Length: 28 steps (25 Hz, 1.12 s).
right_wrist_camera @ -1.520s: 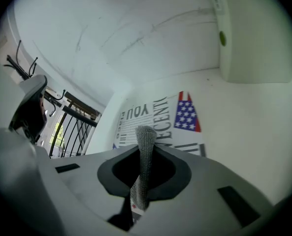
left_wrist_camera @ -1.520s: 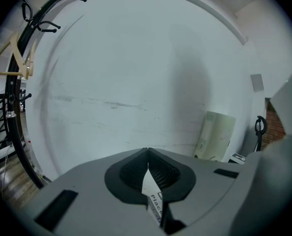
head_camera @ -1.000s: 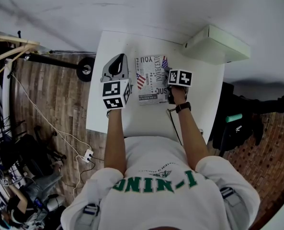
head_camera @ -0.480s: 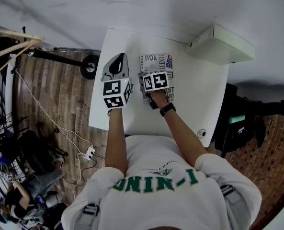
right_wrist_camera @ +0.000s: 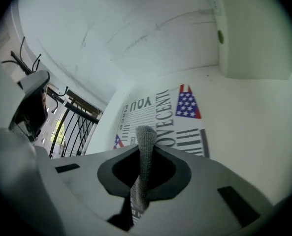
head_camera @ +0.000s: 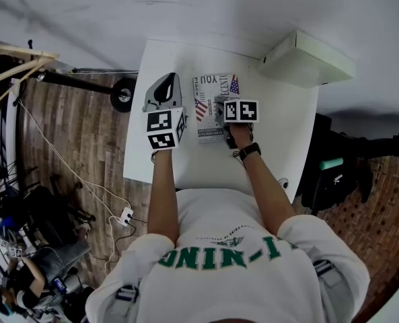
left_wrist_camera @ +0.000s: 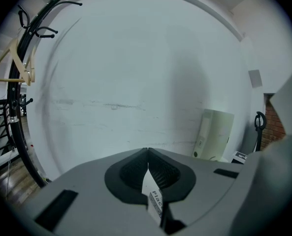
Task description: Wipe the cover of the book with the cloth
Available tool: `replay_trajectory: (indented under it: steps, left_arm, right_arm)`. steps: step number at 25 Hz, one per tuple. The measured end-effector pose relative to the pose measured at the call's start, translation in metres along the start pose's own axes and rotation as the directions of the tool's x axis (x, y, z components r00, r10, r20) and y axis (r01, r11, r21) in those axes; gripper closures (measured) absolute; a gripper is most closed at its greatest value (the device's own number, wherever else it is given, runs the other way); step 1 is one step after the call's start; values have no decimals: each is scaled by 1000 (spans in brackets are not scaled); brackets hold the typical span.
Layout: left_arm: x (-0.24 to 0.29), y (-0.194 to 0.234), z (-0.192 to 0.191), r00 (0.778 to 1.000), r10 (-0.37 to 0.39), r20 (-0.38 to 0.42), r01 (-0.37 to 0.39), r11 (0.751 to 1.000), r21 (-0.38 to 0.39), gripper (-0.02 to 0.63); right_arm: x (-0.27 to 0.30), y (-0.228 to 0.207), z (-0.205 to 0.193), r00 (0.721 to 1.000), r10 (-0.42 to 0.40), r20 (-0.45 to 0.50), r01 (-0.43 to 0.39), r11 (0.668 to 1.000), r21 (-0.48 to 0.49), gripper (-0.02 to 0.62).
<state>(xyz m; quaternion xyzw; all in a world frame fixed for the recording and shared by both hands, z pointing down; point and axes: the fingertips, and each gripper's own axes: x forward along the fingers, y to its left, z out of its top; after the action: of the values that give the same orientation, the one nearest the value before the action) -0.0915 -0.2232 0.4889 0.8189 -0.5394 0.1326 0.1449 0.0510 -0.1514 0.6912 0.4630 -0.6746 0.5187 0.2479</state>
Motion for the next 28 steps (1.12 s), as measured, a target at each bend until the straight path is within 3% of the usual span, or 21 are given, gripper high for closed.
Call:
replay_trajectory:
  steps: [6,12,14,21,24,28]
  left_arm:
    - [0,-10,5,1000,-21,15,21,1000,-1,594]
    - [-6,-7,7,1000,-13,28,13,1000,-1,594]
    - [-8,-4,7,1000,-5,28,5,1000,-2,594]
    - [-11,-4,7,1000,-2,26,2,1000,-12,594]
    - [-12,-6,3,1000,-14,26,15,999,-35,594]
    - [-13,-5,0,1000,-11,19,12,999,-32,594]
  right_arm:
    - [-28,-51,10,996,-63,64,56,992,113,563]
    - [-36,-65,13,990,-126,68,118,986,114,563]
    - [-32,-56,12,992,-113,60,107,989,99,563]
    - [8,57,-28,993,109,-43,-112,992,-59,562]
    - [23,81,-37,990,129,-52,-134,985,-109,561]
    - [29,80,-37,991,117,-61,-123,986,-113,563]
